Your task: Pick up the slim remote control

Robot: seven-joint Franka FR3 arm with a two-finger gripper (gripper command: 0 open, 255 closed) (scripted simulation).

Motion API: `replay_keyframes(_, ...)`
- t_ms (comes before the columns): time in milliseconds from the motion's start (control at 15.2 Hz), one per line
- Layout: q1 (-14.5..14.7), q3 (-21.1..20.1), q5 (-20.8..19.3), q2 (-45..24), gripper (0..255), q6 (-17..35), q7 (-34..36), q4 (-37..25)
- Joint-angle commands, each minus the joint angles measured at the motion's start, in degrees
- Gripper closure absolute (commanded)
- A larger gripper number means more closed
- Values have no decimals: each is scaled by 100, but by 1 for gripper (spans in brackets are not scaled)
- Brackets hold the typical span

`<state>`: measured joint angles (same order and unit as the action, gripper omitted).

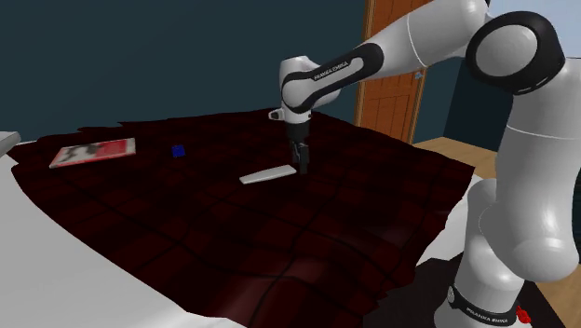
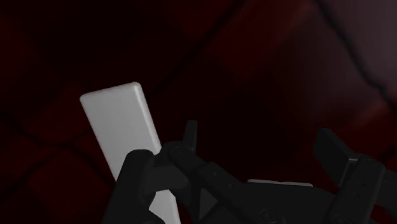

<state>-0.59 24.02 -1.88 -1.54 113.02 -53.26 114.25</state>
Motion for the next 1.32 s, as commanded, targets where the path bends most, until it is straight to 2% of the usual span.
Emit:
replay_keyframes(0,-56,31,232,-461,0,22,-483,-464)
replay_keyframes(594,-662,-272,1152,-2582,0,-283,-2156,-2983)
replay_keyframes(1254,-670,-322,1221,-2742,0,217,-2202,-2634)
